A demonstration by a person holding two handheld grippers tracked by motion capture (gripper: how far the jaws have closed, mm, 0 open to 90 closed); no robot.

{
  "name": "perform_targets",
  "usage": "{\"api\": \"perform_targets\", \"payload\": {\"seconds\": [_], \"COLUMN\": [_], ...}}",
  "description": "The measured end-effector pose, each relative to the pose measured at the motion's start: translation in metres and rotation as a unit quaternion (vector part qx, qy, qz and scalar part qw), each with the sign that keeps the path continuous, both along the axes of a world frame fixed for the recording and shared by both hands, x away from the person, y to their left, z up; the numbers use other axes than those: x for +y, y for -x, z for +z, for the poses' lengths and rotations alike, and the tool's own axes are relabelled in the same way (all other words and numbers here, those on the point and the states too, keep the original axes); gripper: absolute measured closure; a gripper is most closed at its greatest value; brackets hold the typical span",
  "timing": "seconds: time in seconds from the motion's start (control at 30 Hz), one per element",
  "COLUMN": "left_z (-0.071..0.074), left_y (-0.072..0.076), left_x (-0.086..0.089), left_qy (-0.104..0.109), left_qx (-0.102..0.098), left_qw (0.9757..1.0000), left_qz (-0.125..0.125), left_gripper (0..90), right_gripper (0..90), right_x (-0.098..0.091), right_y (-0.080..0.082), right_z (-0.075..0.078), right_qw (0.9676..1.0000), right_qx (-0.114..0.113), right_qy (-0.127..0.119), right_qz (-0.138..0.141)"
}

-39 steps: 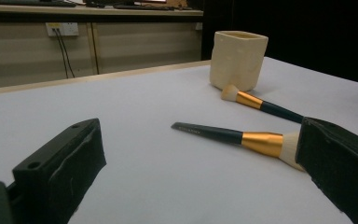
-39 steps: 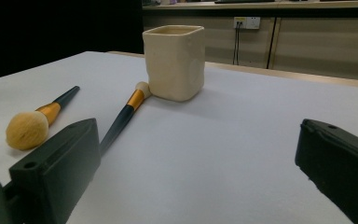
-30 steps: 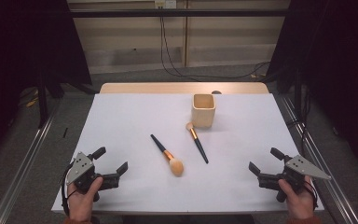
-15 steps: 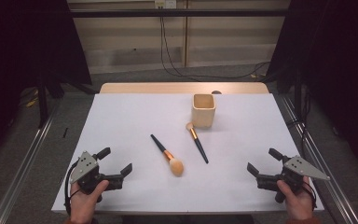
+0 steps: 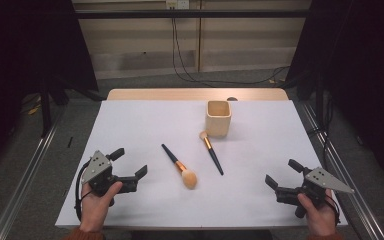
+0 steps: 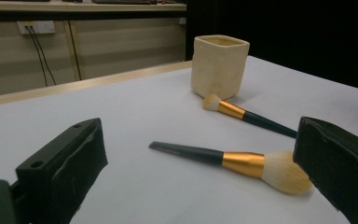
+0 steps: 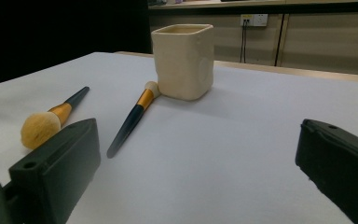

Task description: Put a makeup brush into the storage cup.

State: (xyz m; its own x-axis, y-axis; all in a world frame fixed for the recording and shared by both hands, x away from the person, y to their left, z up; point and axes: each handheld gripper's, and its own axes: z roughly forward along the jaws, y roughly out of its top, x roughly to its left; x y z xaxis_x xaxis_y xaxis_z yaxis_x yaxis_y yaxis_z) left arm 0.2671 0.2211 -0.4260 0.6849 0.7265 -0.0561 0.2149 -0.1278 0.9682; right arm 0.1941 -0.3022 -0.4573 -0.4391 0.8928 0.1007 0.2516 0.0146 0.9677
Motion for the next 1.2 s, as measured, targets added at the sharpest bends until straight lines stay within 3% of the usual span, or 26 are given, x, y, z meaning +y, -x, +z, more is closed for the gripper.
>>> {"api": "perform_targets", "payload": {"seconds": [0.6, 0.7, 0.77, 0.93, 1.2], "left_z": [0.001, 0.002, 0.004, 0.006, 0.009], "left_y": [-0.028, -0.033, -0.035, -0.046, -0.062], "left_x": [-0.013, -0.017, -0.019, -0.026, -0.040], "left_qy": [0.003, 0.013, 0.005, 0.020, 0.005], "left_qx": [0.010, 0.013, 0.011, 0.009, 0.006], "left_qw": [0.9999, 0.9998, 0.9999, 0.9997, 0.9998], "left_qz": [-0.005, -0.006, -0.008, -0.011, -0.021], "left_gripper": [2.0, 2.0, 2.0, 1.9, 1.9], "right_gripper": [0.0, 0.0, 0.0, 0.0, 0.0], "right_x": [0.000, 0.000, 0.001, 0.001, 0.001], "right_y": [0.001, 0.001, 0.001, 0.000, 0.001], "right_z": [-0.001, -0.001, -0.001, -0.001, -0.001], "right_qw": [1.0000, 1.0000, 1.0000, 1.0000, 1.0000], "right_qx": [0.003, 0.003, 0.003, 0.004, 0.004], "right_qy": [-0.005, -0.006, -0.006, -0.005, -0.005], "right_qz": [-0.004, -0.005, -0.004, -0.003, -0.001]}}
